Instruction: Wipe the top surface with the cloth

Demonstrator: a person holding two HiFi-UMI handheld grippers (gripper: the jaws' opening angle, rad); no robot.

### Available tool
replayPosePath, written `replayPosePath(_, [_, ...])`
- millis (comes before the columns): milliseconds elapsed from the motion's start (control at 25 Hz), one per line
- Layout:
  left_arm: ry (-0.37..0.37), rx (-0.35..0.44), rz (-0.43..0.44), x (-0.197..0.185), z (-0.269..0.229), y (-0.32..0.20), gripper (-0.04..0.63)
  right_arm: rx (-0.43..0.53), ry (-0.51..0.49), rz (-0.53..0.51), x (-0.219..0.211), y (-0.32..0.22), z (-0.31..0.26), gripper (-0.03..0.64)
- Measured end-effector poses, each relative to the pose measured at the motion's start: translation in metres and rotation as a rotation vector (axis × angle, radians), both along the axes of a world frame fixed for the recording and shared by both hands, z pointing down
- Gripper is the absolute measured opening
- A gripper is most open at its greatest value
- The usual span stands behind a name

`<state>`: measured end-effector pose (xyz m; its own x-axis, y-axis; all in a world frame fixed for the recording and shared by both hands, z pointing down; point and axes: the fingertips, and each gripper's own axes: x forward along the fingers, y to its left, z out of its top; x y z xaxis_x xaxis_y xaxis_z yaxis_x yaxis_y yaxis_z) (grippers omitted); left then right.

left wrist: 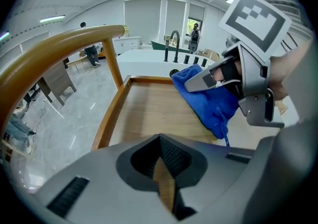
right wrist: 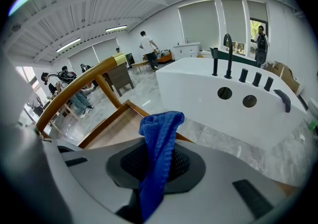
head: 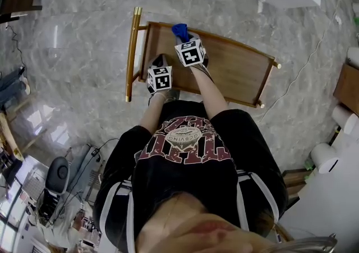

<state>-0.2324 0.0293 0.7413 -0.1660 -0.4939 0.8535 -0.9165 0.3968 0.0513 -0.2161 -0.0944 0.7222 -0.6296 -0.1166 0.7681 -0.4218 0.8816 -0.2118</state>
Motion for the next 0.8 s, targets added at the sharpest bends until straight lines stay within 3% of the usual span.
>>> replayPosePath(280, [-0.008,-0.025,-0.019,0.003,-0.001,-0.002,0.048,-0.008,-0.005,0.022,0.017,-0.006,0.000,0.067])
replayPosePath(400, [0.046,-0.021,0.018,0.023,-0.002,-0.012,0.048,-0.010,-0.006,0.033,0.023,-0.007,0.000,0.067])
replayPosePath(640, [0.120,0.020,0.249,0.102,-0.011,-0.049,0.048,-0.007,-0.009,0.052,0.038,-0.011,0.000,0.067])
replayPosePath(800, [0.155,0.009,0.312,0.137,-0.008,-0.052,0.048,-0.008,-0.007,0.062,0.052,-0.014,-0.001,0.067])
